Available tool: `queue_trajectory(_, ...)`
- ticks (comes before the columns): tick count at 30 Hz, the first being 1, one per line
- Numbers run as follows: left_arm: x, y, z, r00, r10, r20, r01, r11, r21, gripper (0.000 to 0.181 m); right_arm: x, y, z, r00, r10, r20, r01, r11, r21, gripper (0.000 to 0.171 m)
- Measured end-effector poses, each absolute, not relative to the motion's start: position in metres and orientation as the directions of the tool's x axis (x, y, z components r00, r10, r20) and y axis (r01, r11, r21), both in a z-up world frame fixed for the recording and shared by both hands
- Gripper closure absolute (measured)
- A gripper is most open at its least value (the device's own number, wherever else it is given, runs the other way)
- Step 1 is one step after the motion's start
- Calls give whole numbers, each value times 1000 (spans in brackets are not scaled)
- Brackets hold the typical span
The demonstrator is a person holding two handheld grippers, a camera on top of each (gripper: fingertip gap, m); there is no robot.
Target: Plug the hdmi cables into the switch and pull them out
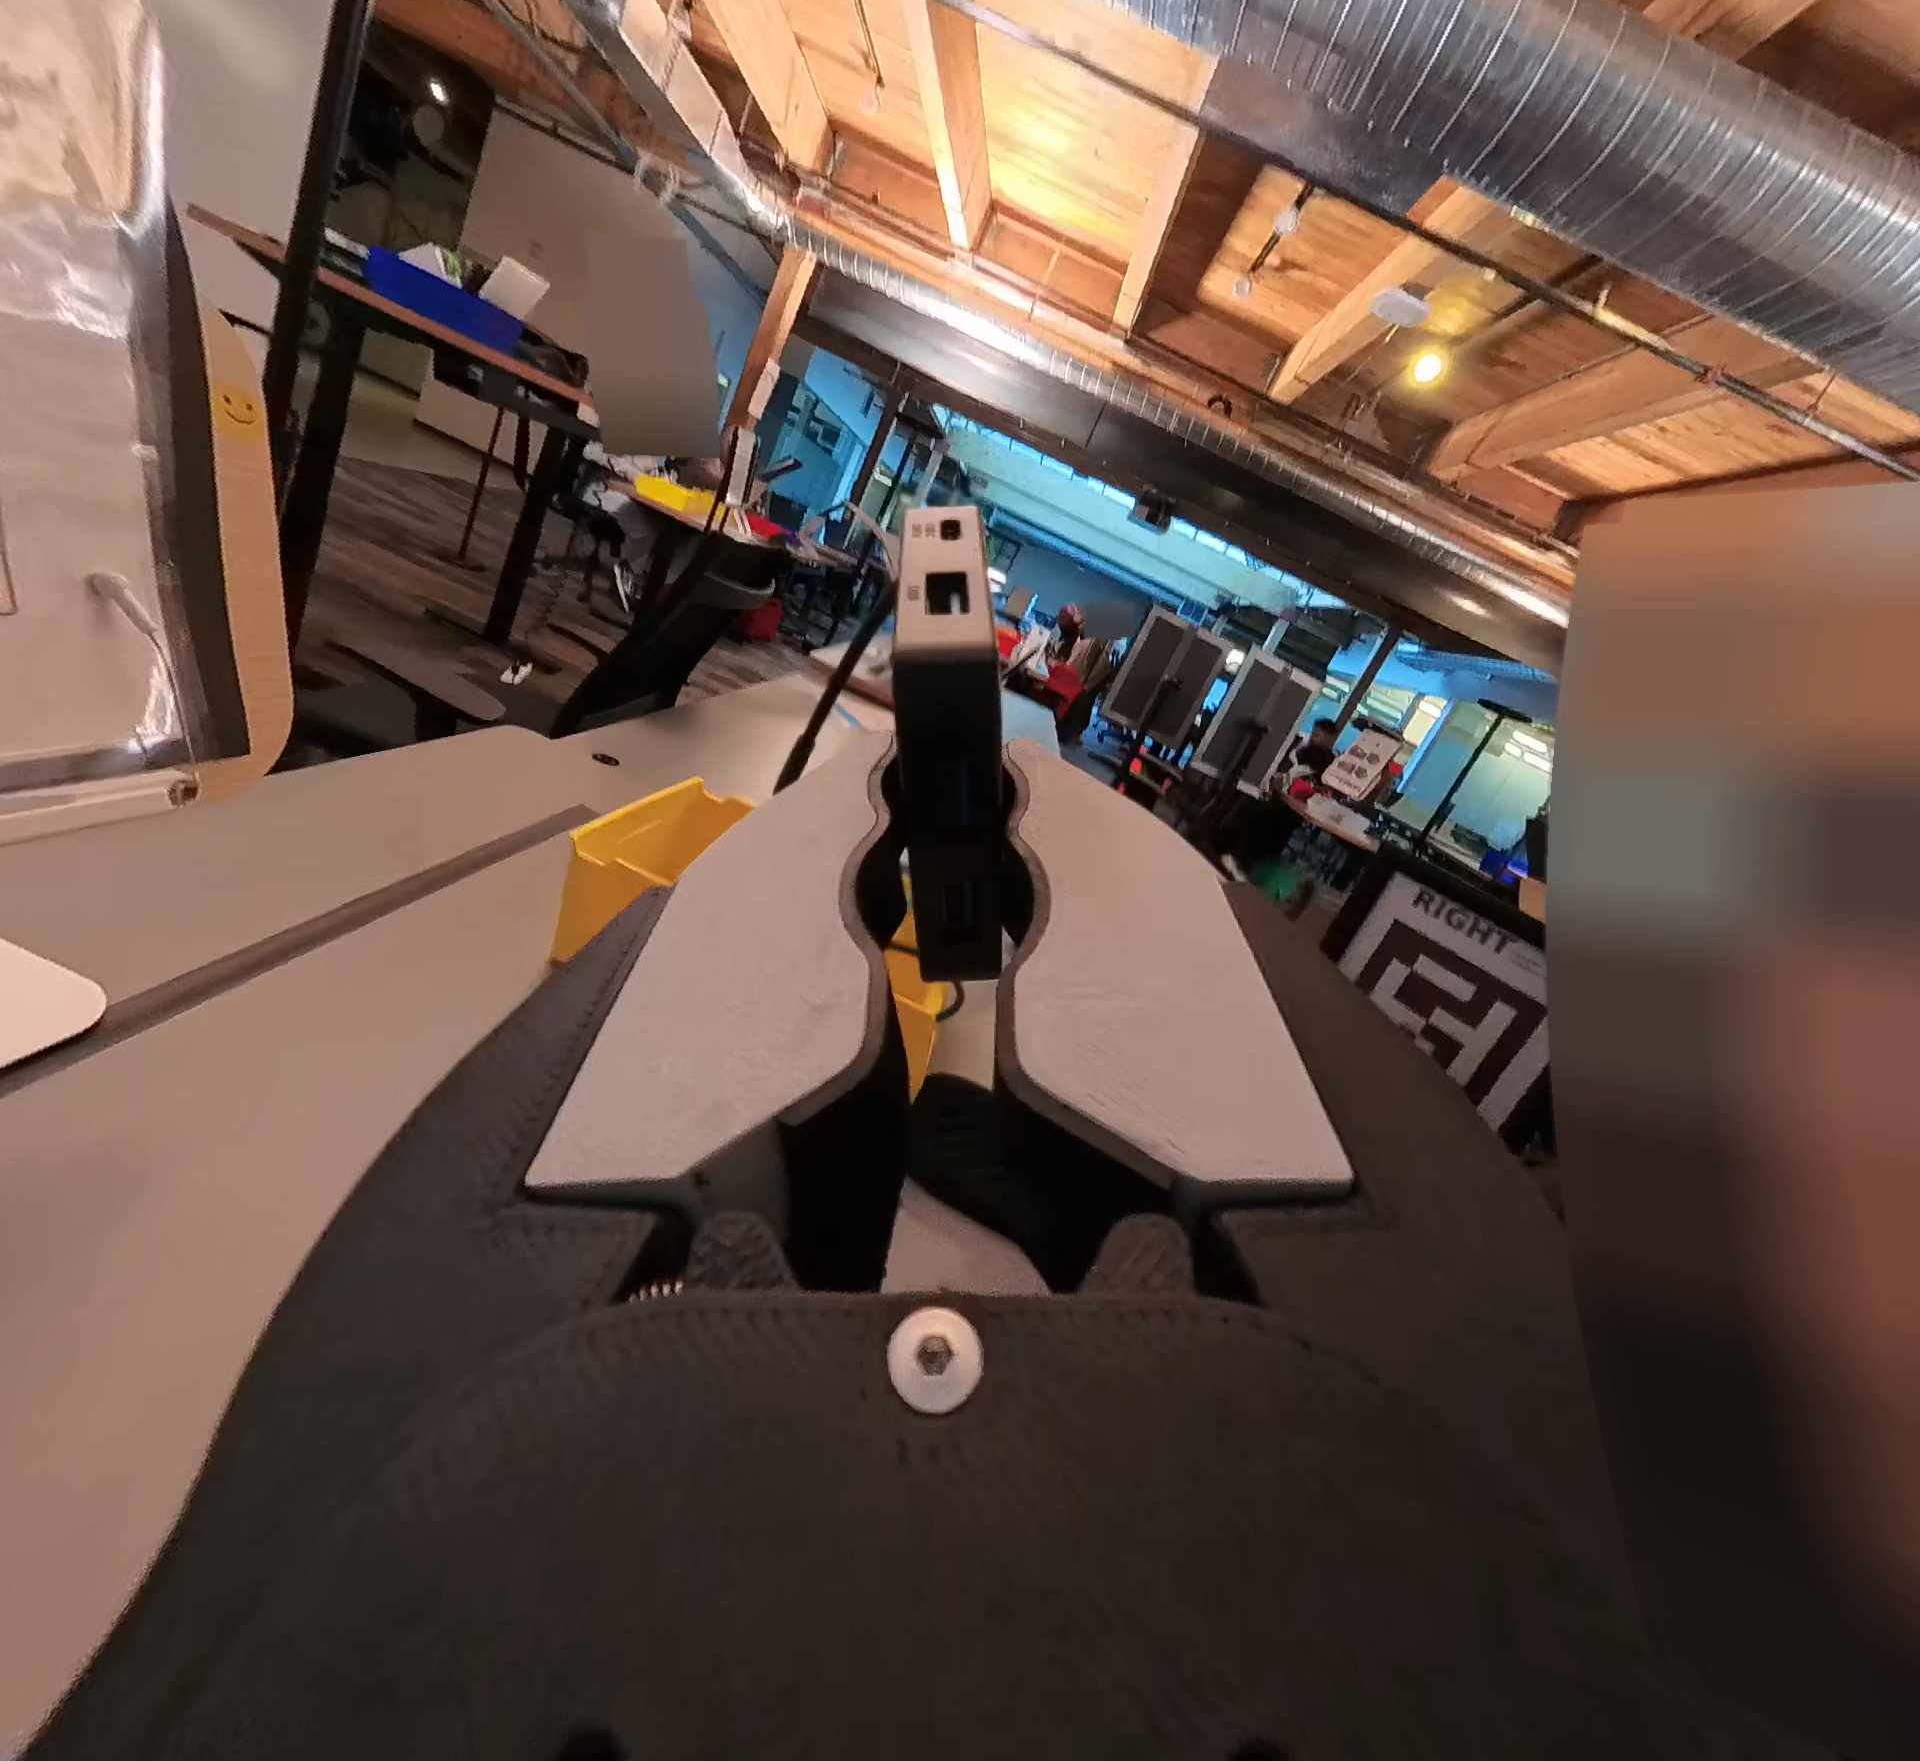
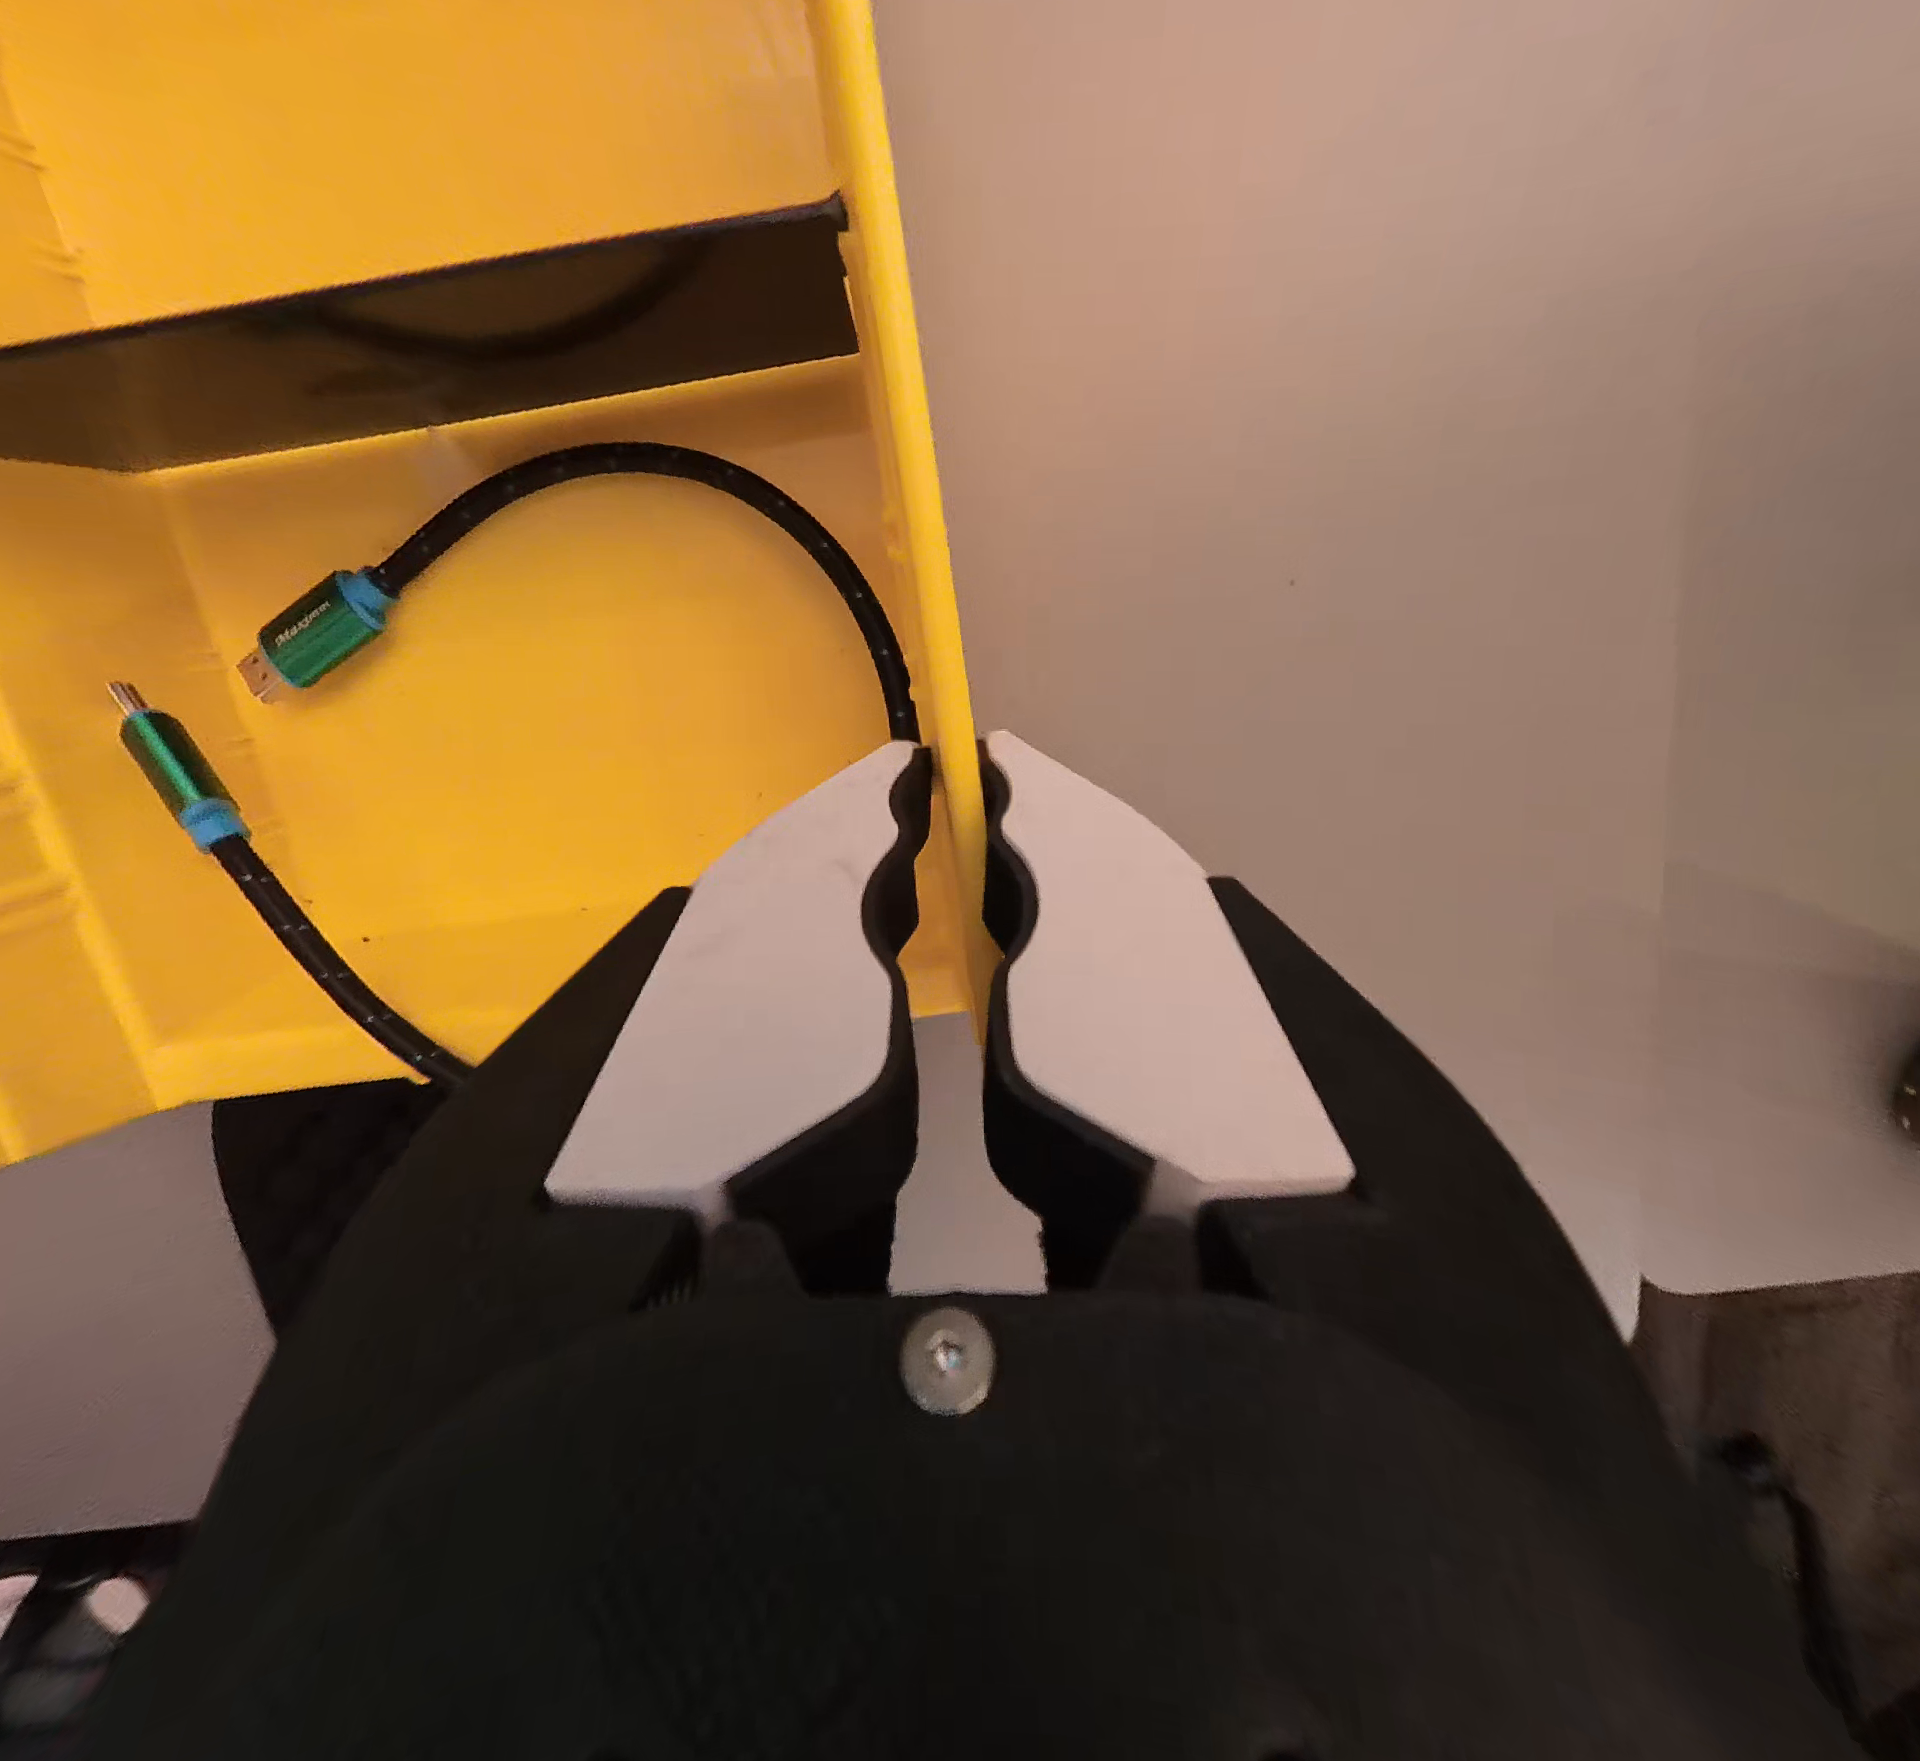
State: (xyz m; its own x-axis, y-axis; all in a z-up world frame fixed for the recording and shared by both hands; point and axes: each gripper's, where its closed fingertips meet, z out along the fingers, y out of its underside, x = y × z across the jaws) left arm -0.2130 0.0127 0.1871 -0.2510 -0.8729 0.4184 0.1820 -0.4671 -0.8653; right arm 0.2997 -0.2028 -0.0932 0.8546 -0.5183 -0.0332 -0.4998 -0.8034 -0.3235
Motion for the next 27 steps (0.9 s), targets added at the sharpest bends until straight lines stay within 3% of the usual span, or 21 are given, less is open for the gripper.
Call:
queue_trajectory(1, -208, 11, 183, -249, -874, 417, 156, -461, -874, 168, 301, -203, -88, 846, -533, -12, -506, -797, -329, 161)
queue_trajectory(4, -191, 10, 163, -197, -902, 384, 53, -401, -914, 168, 309, -192, -43, 808, -569, 151, -448, -761, -470, 155)
queue_trajectory(8, -169, 13, 140, -92, -938, 336, -47, -333, -942, 168, 252, -118, 62, 830, -402, 387, 0, -694, -720, 151)
queue_trajectory(10, -161, 8, 131, -100, -939, 329, -100, -320, -942, 168, 167, -61, 117, 843, -174, 509, 391, -451, -802, 135)
queue_trajectory(12, -152, 2, 122, -119, -930, 347, -150, -329, -932, 168, 53, -34, 140, 772, 104, 627, 634, -54, -771, 129)
queue_trajectory(14, -144, -4, 111, -135, -919, 370, -207, -339, -918, 168, -29, -33, 137, 635, 233, 736, 701, 226, -676, 133)
queue_trajectory(16, -137, -7, 100, -128, -914, 384, -262, -342, -902, 168, -67, -29, 127, 541, 249, 803, 747, 296, -595, 137)
queue_trajectory(18, -131, -11, 92, -131, -913, 386, -301, -335, -893, 168, -93, -28, 109, 492, 349, 798, 741, 314, -594, 140)
queue_trajectory(23, -121, -25, 83, -182, -903, 390, -351, -311, -883, 168, -90, -10, 86, 430, 326, 842, 829, 226, -511, 153)
queue_trajectory(27, -117, -30, 88, -228, -888, 399, -316, -320, -893, 168, -87, -10, 77, 441, 396, 806, 814, 202, -544, 166)
